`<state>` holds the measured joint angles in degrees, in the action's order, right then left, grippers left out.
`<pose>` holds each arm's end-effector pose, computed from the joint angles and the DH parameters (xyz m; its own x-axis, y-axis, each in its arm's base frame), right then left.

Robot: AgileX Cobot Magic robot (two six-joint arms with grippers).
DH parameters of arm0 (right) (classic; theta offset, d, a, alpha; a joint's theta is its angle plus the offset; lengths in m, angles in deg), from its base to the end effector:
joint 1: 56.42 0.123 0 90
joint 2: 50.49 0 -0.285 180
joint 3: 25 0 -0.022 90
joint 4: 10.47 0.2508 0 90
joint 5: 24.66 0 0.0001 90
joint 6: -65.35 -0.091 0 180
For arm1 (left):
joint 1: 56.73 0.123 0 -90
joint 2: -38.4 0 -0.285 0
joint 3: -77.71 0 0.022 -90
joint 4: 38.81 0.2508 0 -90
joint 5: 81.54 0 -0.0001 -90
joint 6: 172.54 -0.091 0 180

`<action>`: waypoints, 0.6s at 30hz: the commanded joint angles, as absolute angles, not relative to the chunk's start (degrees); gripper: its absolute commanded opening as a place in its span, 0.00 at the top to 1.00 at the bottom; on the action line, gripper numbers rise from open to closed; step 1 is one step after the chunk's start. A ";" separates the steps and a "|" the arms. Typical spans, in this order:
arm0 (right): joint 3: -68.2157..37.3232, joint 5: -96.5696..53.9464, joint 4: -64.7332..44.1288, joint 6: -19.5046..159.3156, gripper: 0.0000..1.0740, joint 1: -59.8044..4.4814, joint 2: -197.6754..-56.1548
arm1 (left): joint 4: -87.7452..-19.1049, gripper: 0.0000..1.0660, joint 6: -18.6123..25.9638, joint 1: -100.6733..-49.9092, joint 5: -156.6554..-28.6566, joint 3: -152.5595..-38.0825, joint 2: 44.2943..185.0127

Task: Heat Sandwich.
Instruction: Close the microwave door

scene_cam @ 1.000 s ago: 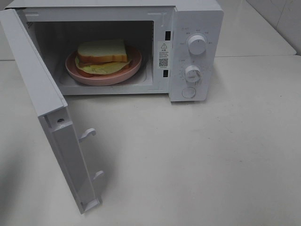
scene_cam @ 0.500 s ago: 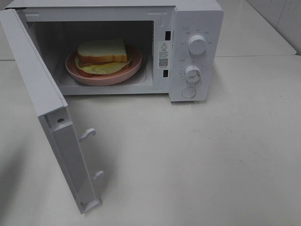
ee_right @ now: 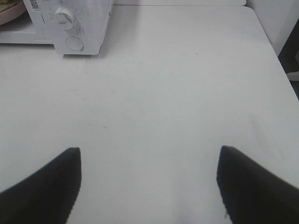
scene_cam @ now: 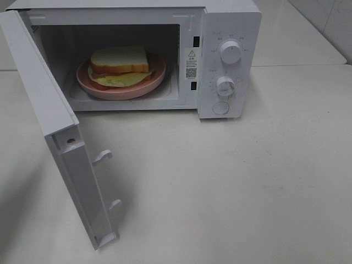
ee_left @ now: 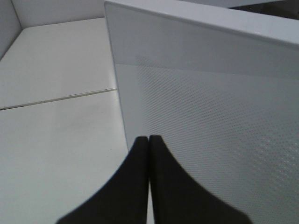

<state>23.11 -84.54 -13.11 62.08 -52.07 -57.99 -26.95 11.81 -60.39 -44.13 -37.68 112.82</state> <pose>-0.0057 -0.0041 0.2808 -0.4298 0.0013 -0.9029 -0.0254 0.9996 0.0135 0.1916 -0.0236 0.2034 -0.1938 0.1011 -0.9758 0.2032 0.9772 0.0609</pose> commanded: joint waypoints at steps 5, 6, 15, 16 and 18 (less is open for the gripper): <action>23.23 -83.96 -12.94 62.37 0.29 -52.53 -56.50 | -17.50 1.00 14.16 -62.00 -33.76 -38.14 119.29; 23.23 -83.96 -12.94 62.37 0.29 -52.53 -56.50 | -17.50 1.00 13.99 -62.69 -33.53 -38.37 119.87; 23.23 -83.96 -12.94 62.37 0.29 -52.53 -56.50 | -22.03 1.00 13.59 -70.19 -32.61 -40.83 124.85; 23.23 -83.96 -12.94 62.37 0.29 -52.53 -56.50 | -22.03 1.00 13.59 -70.19 -32.61 -40.83 124.85; 23.23 -83.96 -12.94 62.37 0.29 -52.53 -56.50 | -24.38 1.00 13.19 -71.68 -31.64 -40.83 125.65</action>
